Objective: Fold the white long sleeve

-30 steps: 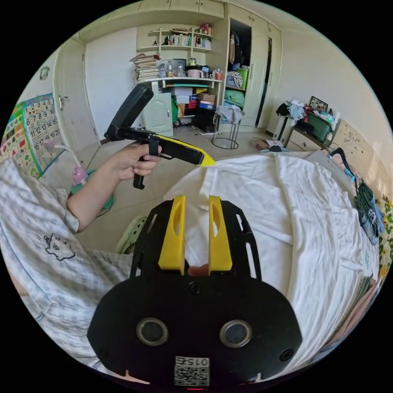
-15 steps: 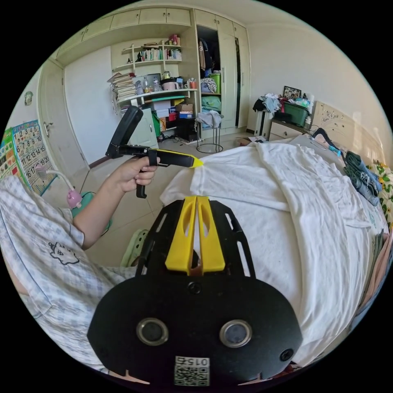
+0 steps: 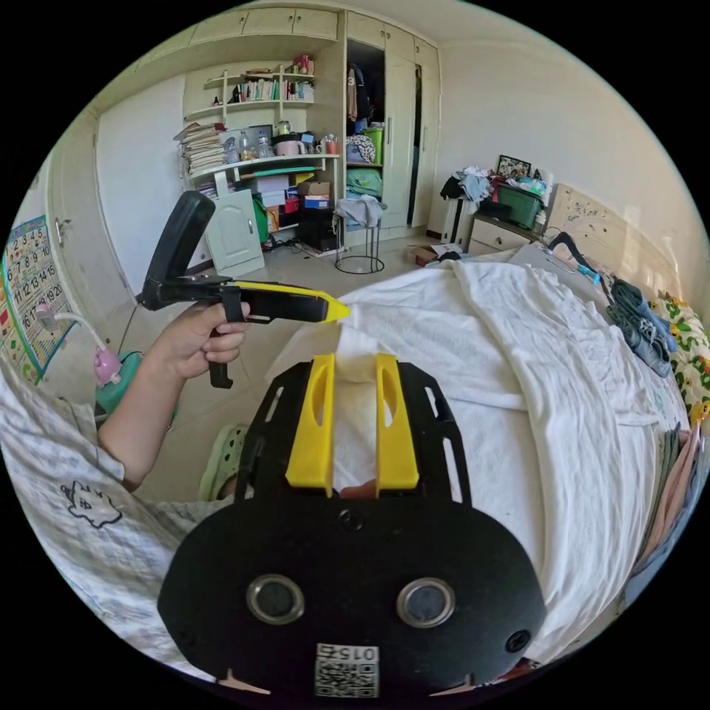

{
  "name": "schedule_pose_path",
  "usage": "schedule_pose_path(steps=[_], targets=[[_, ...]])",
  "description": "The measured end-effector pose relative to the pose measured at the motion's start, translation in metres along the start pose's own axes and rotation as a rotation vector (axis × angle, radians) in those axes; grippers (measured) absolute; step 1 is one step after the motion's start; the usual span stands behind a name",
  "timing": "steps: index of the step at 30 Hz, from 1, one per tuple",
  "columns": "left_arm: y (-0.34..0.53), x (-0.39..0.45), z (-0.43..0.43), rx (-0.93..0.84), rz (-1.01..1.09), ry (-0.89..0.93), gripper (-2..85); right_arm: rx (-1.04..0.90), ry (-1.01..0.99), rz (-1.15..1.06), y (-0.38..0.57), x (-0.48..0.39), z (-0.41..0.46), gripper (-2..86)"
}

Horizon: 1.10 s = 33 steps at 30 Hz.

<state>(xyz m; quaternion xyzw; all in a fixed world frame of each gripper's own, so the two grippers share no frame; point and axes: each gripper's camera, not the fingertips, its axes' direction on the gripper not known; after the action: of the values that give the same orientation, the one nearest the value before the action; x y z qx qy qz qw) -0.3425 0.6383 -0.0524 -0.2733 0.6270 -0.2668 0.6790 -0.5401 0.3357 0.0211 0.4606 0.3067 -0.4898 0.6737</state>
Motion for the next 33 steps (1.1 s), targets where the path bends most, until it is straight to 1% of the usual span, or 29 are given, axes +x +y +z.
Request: schedule_pose_path(steps=[3,6,10,14,19,25,28,31,33], targets=[[0.003,0.007,0.001,-0.017,0.018,-0.049,1.3,0.005,-0.002,-0.036,0.005,-0.003,-0.003,2.0],[0.004,0.017,-0.006,0.011,0.036,-0.107,0.2,0.0,-0.003,-0.044,0.012,-0.004,-0.005,0.5],[0.004,0.022,-0.002,-0.005,0.042,-0.13,-0.2,0.005,-0.041,-0.032,0.016,0.001,-0.006,0.0],[0.009,0.03,0.007,-0.013,0.057,-0.155,-0.4,0.015,-0.094,-0.014,0.015,0.01,-0.011,-0.2],[0.009,0.027,0.015,-0.027,0.034,-0.114,-0.5,0.017,-0.126,-0.013,0.008,0.014,-0.019,-0.1],[0.007,0.041,0.03,-0.073,0.096,-0.17,-0.6,-0.001,-0.129,-0.038,-0.01,0.009,-0.03,0.1],[0.008,0.043,0.038,-0.082,0.105,-0.181,-0.4,-0.011,-0.099,-0.043,-0.022,0.001,-0.037,0.7],[0.012,0.039,0.044,-0.073,0.076,-0.163,0.8,-0.003,-0.073,-0.039,-0.036,-0.011,-0.049,2.7],[0.016,0.031,0.04,-0.05,0.009,-0.091,4.4,0.046,-0.085,-0.028,-0.041,-0.014,-0.062,5.7]])
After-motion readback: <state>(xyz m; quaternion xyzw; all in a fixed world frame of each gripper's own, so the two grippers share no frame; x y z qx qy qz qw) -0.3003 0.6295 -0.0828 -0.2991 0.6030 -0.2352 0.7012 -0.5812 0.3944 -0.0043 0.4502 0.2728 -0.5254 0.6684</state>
